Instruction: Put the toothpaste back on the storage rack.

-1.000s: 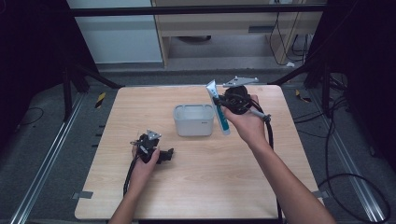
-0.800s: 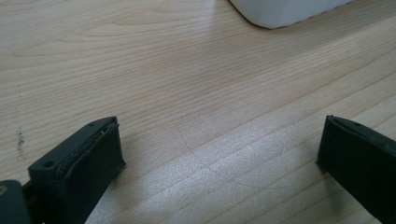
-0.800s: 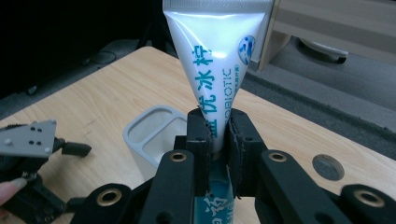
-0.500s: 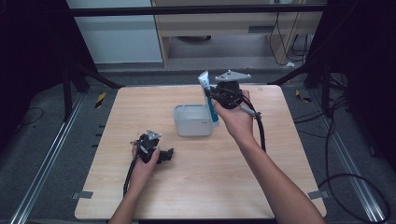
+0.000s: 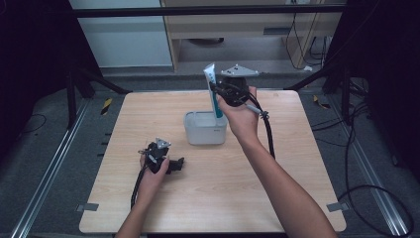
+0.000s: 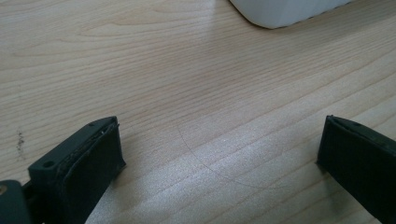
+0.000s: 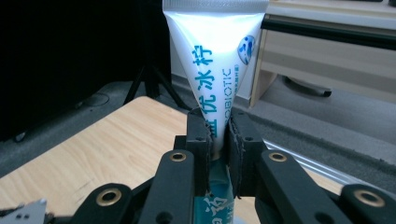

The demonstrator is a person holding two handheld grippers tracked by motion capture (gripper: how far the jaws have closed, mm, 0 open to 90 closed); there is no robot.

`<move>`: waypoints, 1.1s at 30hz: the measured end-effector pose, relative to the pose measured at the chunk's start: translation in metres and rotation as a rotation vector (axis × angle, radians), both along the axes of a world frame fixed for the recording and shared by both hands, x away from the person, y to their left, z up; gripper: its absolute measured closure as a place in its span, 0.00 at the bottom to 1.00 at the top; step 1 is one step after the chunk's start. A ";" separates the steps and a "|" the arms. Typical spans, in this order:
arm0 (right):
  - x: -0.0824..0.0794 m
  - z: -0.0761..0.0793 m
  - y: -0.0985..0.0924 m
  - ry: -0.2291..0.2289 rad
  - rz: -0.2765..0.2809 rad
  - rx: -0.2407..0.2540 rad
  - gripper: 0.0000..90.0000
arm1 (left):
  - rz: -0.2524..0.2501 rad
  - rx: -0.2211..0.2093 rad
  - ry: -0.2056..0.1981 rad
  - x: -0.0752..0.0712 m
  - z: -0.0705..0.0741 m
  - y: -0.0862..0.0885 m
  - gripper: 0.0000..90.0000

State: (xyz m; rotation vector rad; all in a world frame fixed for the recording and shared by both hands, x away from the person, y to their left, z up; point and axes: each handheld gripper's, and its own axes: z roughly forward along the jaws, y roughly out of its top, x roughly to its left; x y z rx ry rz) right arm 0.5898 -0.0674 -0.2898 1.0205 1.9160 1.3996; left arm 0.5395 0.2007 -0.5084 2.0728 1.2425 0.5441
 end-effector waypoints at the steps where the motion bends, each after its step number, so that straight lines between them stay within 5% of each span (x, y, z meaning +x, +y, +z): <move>1: 0.001 0.001 0.001 -0.003 -0.001 0.001 0.89 | 0.001 0.000 0.000 0.000 0.000 0.000 0.00; 17: 0.022 -0.002 0.015 -0.057 -0.022 0.042 0.89 | 0.002 -0.001 -0.001 0.000 0.000 0.000 0.00; 33: 0.016 -0.011 0.022 -0.116 -0.088 0.078 0.89 | 0.002 -0.001 0.000 0.000 0.000 0.000 0.00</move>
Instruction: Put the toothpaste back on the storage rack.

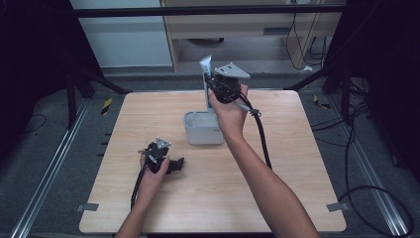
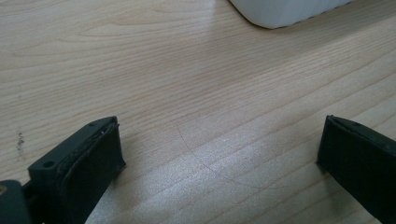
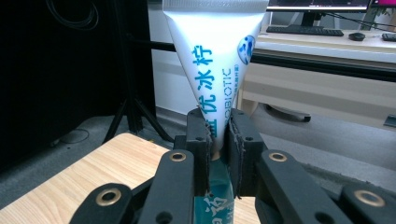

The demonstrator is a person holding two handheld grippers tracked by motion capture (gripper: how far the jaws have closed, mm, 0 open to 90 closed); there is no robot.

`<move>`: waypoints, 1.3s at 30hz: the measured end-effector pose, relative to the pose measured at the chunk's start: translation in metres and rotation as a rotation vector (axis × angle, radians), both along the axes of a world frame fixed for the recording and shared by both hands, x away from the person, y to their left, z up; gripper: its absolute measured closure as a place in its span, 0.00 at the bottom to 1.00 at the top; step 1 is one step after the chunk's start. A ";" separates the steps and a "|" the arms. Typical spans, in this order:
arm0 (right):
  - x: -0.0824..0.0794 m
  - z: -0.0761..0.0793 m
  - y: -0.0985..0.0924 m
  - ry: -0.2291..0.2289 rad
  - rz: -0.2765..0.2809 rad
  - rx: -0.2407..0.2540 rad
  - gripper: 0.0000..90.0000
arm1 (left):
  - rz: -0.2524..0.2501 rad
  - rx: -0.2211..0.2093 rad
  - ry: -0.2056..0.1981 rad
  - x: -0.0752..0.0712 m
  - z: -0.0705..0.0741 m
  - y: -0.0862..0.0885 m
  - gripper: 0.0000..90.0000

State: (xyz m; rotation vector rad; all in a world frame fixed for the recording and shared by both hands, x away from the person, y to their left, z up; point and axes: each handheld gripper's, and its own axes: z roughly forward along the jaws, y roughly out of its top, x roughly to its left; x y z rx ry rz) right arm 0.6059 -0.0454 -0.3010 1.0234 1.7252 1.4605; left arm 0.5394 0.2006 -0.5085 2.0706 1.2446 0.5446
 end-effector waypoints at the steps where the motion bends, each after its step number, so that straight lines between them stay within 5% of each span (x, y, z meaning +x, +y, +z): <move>1: 0.000 -0.001 0.001 -0.003 -0.001 -0.002 0.89 | 0.000 0.000 0.000 0.000 0.000 0.000 0.00; 39: -0.003 -0.050 0.018 0.057 0.045 0.005 0.89 | 0.003 -0.004 -0.001 0.000 0.000 0.000 0.00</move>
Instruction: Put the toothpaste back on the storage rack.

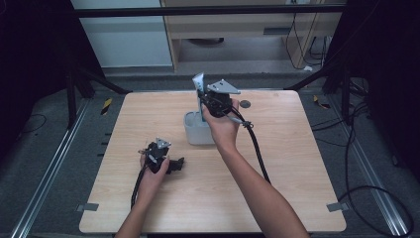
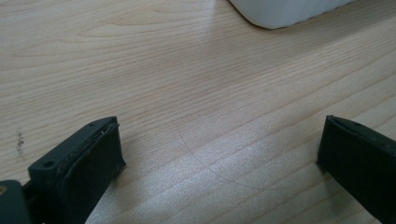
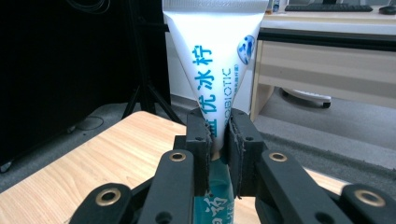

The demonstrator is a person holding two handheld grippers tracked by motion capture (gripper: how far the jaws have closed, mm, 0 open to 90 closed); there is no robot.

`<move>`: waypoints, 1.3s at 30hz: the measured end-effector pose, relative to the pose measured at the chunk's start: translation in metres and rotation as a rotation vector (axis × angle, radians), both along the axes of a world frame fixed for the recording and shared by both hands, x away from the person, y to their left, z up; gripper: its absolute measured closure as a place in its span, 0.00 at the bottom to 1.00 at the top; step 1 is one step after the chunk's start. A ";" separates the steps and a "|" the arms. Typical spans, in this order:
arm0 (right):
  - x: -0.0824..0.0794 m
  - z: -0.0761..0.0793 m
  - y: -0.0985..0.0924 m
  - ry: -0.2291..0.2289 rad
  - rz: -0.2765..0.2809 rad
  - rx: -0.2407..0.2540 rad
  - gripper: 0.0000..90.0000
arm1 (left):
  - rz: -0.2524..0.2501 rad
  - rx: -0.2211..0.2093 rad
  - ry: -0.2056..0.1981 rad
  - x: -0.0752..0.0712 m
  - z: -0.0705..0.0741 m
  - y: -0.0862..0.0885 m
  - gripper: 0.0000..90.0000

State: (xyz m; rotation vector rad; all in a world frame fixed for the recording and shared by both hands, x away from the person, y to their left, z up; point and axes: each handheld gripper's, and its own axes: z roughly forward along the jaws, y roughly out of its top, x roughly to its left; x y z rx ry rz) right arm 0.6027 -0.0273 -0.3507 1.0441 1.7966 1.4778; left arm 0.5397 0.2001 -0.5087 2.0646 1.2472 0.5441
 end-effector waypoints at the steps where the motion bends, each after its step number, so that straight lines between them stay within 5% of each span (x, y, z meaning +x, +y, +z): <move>1: 0.000 -0.002 0.000 0.002 0.003 0.000 0.89 | -0.001 0.002 0.001 0.000 0.000 0.000 0.00; 21: 0.002 -0.039 0.003 0.065 0.000 0.004 0.89 | -0.005 0.005 0.003 0.000 0.000 0.000 0.00; 39: 0.001 -0.053 0.002 0.090 -0.001 -0.015 0.89 | -0.003 0.002 0.002 0.000 0.000 0.000 0.00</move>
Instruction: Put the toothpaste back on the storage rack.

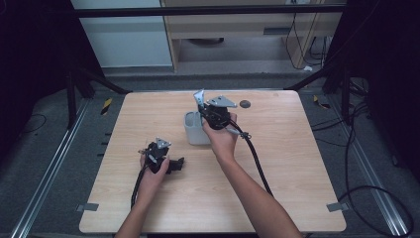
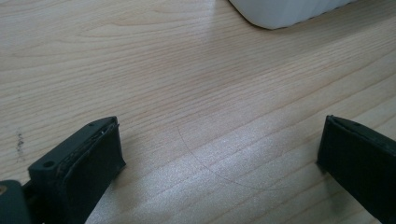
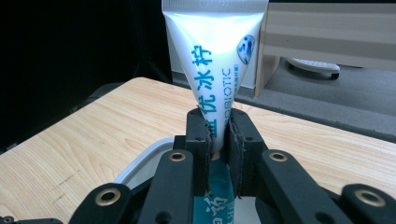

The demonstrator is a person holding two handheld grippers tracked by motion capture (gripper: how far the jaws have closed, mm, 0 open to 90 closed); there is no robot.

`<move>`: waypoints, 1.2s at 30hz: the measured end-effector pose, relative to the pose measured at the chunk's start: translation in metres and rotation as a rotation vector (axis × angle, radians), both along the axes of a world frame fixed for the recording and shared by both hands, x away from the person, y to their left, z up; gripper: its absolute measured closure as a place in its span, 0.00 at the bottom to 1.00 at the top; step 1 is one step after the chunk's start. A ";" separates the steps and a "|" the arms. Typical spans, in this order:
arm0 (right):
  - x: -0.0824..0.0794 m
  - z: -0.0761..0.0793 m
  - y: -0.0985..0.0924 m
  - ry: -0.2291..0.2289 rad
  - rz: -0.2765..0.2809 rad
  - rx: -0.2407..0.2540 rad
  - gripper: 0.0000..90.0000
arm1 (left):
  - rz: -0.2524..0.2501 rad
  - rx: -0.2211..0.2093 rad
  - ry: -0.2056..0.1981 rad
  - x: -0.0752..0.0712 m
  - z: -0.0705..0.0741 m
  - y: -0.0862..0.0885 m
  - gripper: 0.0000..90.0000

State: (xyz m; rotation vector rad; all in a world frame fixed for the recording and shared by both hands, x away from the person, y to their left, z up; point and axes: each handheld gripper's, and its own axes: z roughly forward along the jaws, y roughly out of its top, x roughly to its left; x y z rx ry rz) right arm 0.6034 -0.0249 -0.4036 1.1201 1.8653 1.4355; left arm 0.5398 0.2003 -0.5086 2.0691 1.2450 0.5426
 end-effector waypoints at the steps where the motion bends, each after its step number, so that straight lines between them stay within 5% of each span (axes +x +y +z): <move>1: 0.000 0.000 0.000 0.001 0.000 0.000 0.89 | 0.000 0.000 0.000 0.000 0.000 0.000 0.00; 36: -0.001 -0.015 0.007 0.047 0.012 -0.024 0.89 | -0.002 0.002 0.001 0.000 0.000 0.000 0.00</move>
